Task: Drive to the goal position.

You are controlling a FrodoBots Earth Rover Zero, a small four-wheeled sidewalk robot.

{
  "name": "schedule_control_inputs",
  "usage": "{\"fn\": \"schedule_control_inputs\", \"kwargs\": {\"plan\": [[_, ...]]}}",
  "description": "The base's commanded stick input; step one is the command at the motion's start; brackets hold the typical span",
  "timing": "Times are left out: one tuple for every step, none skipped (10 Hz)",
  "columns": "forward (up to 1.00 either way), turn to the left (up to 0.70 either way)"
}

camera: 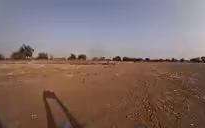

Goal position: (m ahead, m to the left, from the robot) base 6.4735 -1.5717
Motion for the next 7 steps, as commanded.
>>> {"fn": "schedule_control_inputs", "kwargs": {"plan": [[0.7,0.0],[0.7,0.0],[0.7,0.0],[0.7,0.0],[0.7,0.0],[0.7,0.0],[0.7,-0.17]]}}
